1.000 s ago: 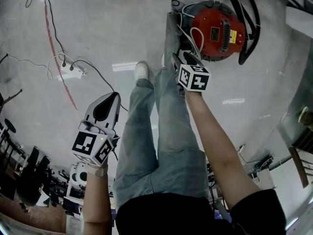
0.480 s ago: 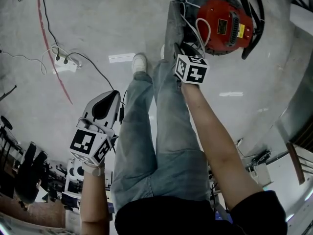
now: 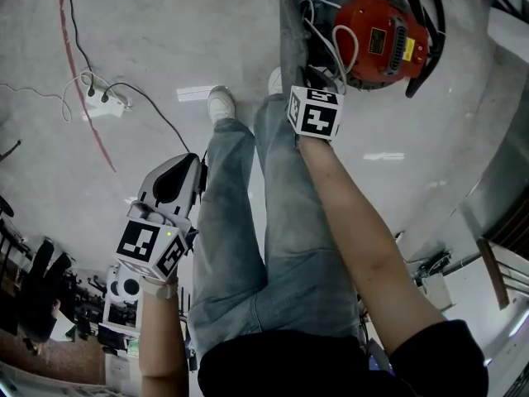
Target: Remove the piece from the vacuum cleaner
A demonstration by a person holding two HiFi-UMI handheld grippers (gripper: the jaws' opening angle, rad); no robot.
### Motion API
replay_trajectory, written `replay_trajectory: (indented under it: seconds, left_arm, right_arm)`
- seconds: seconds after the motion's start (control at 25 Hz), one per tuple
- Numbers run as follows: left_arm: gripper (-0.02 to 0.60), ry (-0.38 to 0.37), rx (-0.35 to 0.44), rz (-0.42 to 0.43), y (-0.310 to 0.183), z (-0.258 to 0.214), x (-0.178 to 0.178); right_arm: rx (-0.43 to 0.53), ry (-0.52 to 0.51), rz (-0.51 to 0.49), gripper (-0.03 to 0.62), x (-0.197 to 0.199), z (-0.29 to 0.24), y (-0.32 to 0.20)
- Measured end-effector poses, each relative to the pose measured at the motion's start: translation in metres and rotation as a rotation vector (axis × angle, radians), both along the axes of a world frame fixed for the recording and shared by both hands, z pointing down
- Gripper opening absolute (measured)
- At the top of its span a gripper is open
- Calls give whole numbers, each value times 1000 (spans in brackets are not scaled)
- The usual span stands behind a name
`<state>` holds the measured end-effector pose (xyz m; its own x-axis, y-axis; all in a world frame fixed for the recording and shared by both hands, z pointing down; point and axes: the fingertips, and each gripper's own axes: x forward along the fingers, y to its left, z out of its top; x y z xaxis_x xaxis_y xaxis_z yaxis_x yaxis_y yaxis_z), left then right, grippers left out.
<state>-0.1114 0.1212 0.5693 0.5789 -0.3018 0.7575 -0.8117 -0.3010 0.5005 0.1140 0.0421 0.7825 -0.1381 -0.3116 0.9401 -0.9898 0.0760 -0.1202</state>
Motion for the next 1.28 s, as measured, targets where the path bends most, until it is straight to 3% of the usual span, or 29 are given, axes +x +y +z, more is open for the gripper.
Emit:
replay_trajectory:
  seconds: [0.44, 1.28]
  left_arm:
    - [18, 32, -7, -4, 10, 4, -15]
    - [18, 42, -22, -28, 16, 11, -44]
  right_arm:
    - [-8, 75, 1, 58, -2, 1, 0]
    - [-27, 201, -101, 58, -20, 2, -5]
